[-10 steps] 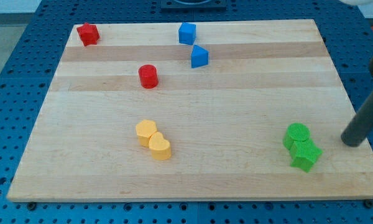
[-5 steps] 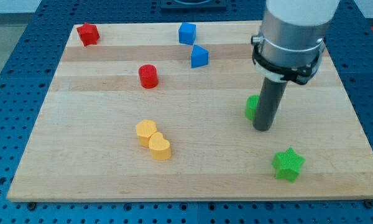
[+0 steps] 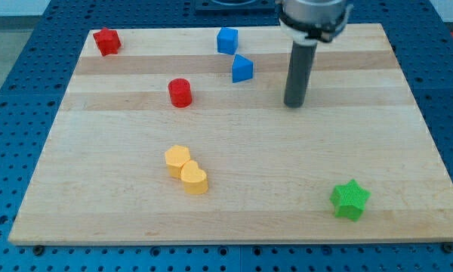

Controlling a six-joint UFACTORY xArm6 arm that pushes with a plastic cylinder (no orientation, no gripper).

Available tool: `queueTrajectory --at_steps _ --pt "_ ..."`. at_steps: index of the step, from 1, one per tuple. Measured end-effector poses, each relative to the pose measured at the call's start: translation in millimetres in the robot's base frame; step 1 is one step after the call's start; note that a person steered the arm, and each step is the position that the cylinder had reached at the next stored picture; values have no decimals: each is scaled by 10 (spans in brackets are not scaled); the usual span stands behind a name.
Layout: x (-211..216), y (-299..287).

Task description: Separate the green circle from the green star

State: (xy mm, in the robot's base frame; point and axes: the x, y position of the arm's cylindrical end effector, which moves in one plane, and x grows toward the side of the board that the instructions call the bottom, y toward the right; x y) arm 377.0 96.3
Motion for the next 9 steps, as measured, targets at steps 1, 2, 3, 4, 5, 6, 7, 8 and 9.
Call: queueTrajectory --at_steps 1,2,3,4,5,6,7,8,9 --pt "-368 169" --pt "-316 161" --pt "-180 -117" --pt "-546 -134" --pt "-973 179" --pt "-1095 345" --pt "-787 255" --pt "-507 262" --pt "-656 392"
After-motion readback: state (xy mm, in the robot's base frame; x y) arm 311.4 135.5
